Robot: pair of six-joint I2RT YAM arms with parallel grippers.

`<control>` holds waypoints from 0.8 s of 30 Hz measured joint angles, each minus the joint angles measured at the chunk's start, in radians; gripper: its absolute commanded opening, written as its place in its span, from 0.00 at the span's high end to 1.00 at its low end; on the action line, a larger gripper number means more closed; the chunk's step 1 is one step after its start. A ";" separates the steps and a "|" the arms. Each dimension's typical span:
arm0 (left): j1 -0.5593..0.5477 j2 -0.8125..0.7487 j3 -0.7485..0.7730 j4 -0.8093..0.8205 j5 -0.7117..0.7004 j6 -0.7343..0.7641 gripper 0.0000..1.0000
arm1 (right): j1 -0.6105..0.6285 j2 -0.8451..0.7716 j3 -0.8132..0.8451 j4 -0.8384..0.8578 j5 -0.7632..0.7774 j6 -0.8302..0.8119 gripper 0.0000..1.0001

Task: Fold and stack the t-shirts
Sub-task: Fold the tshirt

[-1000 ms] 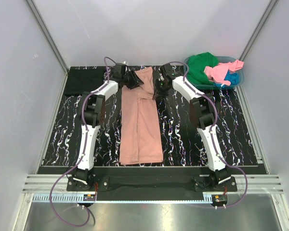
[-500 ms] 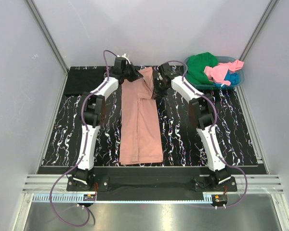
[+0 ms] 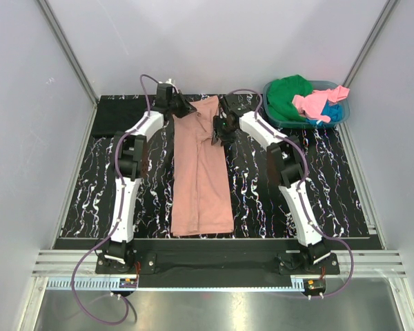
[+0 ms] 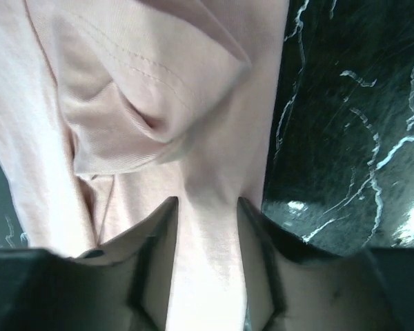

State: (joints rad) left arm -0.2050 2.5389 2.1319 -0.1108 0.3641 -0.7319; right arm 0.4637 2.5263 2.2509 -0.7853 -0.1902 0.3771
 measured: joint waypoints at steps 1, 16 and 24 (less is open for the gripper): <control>0.003 0.004 0.000 0.000 0.001 -0.002 1.00 | 0.000 -0.002 -0.006 0.009 0.004 0.005 0.42; -0.002 0.008 -0.029 0.049 0.021 -0.022 1.00 | -0.074 -0.070 -0.108 0.296 -0.089 0.100 0.47; -0.002 0.008 -0.040 0.053 0.023 -0.026 1.00 | -0.088 -0.042 -0.108 0.362 -0.110 0.245 0.46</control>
State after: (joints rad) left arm -0.2070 2.5465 2.0918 -0.0574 0.3874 -0.7574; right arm 0.3756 2.4844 2.1433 -0.4232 -0.3000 0.6220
